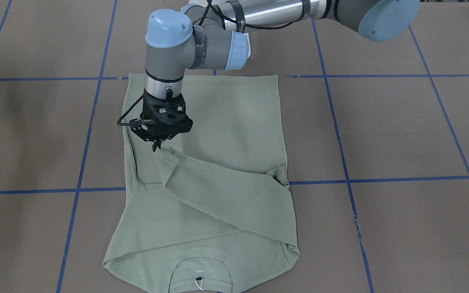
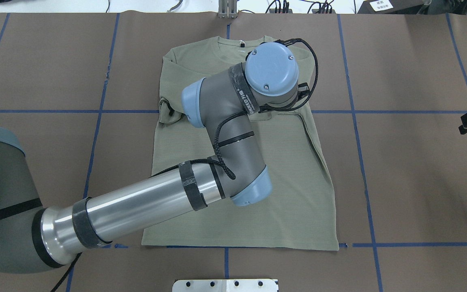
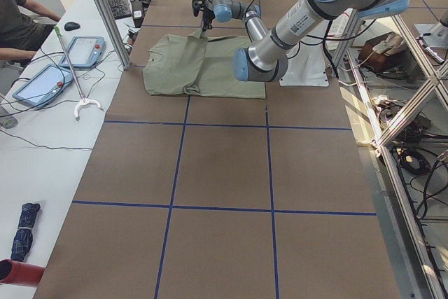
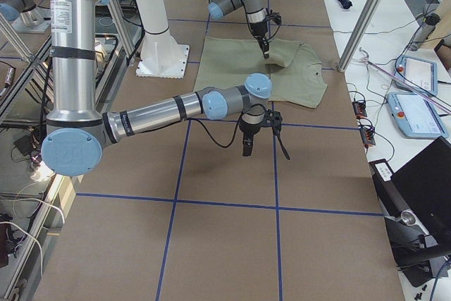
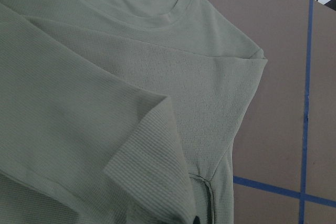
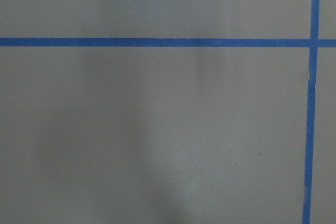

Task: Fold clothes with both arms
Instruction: 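Carry the held sleeve across the shirt body with the left gripper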

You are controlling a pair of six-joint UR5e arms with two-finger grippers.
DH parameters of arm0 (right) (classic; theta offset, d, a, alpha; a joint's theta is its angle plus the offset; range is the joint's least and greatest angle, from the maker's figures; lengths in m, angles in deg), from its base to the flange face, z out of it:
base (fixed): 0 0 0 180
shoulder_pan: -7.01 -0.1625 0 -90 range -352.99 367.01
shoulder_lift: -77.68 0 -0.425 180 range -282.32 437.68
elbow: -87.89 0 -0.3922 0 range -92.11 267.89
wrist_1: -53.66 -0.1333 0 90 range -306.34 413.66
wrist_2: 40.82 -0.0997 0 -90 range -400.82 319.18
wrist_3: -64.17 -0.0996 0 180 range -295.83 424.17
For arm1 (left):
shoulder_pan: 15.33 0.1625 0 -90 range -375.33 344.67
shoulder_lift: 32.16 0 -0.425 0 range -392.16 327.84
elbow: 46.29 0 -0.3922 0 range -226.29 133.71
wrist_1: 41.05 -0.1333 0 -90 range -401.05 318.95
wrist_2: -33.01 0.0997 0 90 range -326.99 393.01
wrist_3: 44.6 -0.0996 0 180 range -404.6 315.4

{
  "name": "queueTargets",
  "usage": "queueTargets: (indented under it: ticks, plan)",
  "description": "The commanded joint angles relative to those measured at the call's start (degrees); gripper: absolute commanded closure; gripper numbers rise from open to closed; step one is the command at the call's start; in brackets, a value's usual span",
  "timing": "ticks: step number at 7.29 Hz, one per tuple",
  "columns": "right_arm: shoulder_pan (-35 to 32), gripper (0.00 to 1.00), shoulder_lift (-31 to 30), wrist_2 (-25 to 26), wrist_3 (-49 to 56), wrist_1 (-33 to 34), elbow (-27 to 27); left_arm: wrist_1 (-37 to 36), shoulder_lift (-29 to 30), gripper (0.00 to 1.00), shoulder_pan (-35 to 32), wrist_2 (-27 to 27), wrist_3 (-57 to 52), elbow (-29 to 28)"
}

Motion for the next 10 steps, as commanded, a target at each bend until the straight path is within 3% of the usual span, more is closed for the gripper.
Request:
queueTargets:
  ticks: [1,2,3,5,6,8,9,10]
  plan:
    - [0.09,0.0,0.17,-0.18,-0.21,0.0,-0.05,1.36,3.55,1.0,2.9,3.41,1.09,-5.66]
    - [0.09,0.0,0.17,-0.26,-0.3,0.0,-0.4,1.88,4.62,1.0,4.57,5.43,3.62,-6.91]
    - [0.09,0.0,0.61,-0.53,-0.38,0.0,-0.23,5.02,6.02,0.01,5.11,5.63,0.94,-6.92]
    - [0.09,0.0,1.22,-1.31,-0.56,0.0,-0.75,10.22,5.69,0.0,5.73,6.86,-8.19,-5.87]
    - [0.09,0.0,1.32,-2.19,-0.56,0.0,-0.67,10.33,1.51,0.01,5.21,7.03,-9.79,-3.08]
    - [0.09,0.0,1.32,-2.64,-1.52,-2.18,-1.37,8.23,-4.75,0.01,3.45,6.95,-13.85,4.48]
    - [0.35,0.0,1.23,-3.07,-5.88,-5.85,-1.37,3.34,-7.56,0.01,2.05,6.51,-14.81,9.55]
    - [2.44,0.0,0.62,-3.34,-11.93,-10.76,-1.89,-0.36,-13.42,0.01,1.69,5.72,-19.25,18.31]
